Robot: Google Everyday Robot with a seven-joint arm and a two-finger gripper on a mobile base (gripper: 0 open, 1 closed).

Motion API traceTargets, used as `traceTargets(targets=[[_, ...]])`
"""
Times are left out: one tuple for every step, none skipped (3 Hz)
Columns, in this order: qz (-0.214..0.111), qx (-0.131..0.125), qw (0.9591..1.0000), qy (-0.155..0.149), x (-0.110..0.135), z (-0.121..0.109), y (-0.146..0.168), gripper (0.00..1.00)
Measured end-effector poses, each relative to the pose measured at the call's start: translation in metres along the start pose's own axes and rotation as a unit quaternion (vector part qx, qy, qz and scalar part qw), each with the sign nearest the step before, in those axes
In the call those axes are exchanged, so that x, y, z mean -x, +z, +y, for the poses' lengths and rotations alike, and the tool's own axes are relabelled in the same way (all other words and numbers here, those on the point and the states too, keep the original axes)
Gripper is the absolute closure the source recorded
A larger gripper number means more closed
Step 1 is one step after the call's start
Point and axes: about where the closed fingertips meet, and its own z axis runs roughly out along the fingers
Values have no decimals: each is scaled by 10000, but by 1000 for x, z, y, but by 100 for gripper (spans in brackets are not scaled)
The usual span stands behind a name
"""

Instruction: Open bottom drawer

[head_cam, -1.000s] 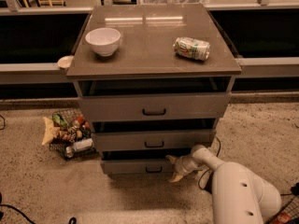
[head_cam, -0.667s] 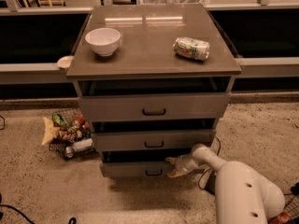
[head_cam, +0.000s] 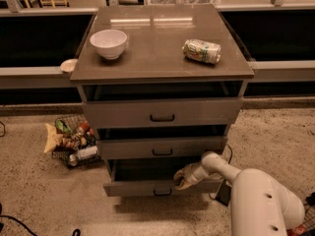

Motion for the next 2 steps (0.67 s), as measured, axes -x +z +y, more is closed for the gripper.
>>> traceTargets(targets=[[0, 0, 10000, 0, 0, 0, 0, 81], [0, 0, 10000, 0, 0, 0, 0, 59]])
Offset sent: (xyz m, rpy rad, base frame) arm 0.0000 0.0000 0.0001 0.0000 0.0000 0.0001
